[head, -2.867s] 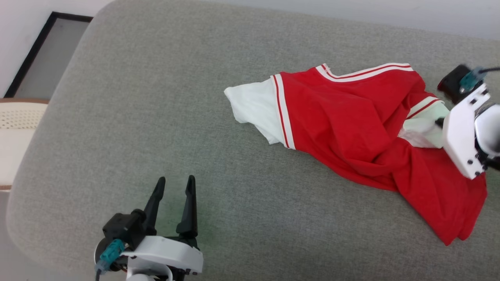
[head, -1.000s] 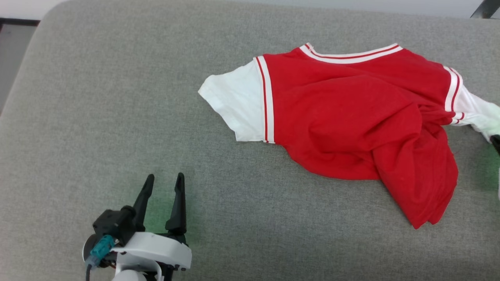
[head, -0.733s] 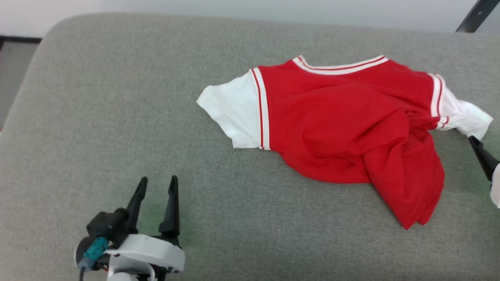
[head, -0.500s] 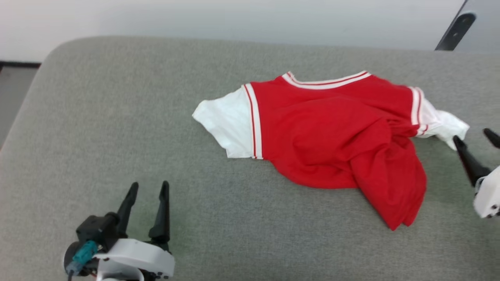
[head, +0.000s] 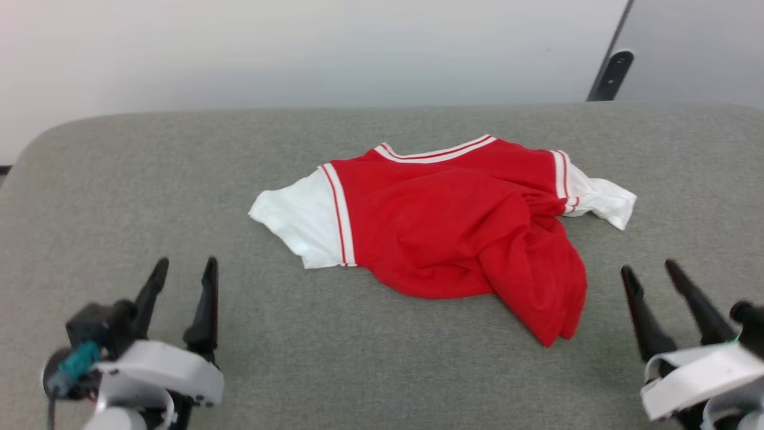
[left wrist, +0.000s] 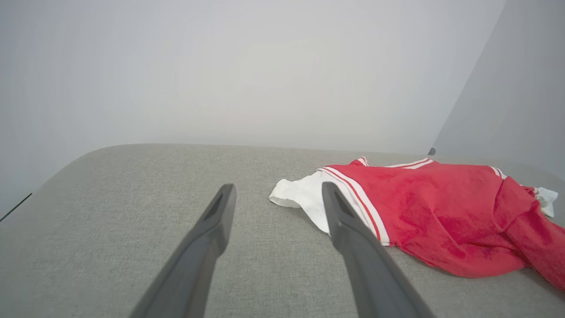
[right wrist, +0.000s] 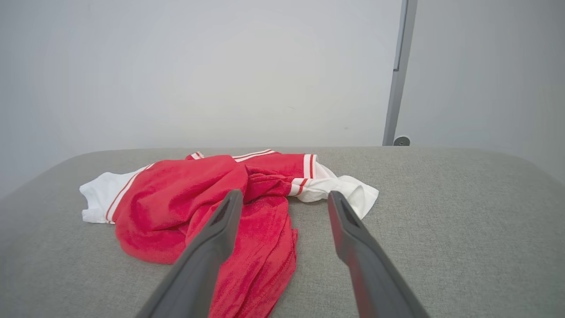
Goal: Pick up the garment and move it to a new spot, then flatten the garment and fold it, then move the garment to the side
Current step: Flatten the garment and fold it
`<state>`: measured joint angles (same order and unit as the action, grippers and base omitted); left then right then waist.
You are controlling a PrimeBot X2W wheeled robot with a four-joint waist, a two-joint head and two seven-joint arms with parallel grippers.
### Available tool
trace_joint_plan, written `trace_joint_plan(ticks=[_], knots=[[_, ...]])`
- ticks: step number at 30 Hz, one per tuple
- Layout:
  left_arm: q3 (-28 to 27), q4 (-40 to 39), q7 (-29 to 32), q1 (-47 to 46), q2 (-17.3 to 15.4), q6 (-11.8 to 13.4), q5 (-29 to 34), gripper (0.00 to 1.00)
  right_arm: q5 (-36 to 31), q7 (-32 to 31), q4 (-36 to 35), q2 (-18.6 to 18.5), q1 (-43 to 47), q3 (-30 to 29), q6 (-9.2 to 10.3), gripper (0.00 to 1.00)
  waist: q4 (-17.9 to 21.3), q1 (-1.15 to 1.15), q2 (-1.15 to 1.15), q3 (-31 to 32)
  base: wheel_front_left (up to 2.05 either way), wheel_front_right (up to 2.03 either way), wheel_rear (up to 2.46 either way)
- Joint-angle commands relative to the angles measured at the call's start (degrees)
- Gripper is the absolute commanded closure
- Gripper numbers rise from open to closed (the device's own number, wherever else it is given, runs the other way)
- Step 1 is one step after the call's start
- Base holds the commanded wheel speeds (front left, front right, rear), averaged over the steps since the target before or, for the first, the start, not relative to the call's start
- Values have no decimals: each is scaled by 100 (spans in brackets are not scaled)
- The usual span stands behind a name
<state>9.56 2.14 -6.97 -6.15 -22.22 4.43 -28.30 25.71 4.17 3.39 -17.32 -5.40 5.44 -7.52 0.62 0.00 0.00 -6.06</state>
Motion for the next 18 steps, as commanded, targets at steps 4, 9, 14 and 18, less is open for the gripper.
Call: trace_joint_plan(ticks=[4, 9, 14, 18], knots=[[-40, -41, 241, -523, -259, -196, -32, 0, -84, 143, -254, 326, 393, 7, 5, 0, 173, 0, 0, 11, 0, 0, 0], [-109, 239, 963, -1605, -476, -509, -433, 0, -235, 181, -578, 639, 631, 56, 5, 0, 334, 0, 0, -161, 0, 0, 0], [-196, 1461, 2629, -2720, -531, -717, -1436, 0, -373, 186, -760, 798, 571, 103, 6, 0, 578, 0, 0, -413, 0, 0, 0], [-17, 2371, 3946, -3384, -750, -739, -1772, 0, -439, 232, -733, 835, 443, 139, 6, 0, 776, 0, 0, -651, 0, 0, 0]])
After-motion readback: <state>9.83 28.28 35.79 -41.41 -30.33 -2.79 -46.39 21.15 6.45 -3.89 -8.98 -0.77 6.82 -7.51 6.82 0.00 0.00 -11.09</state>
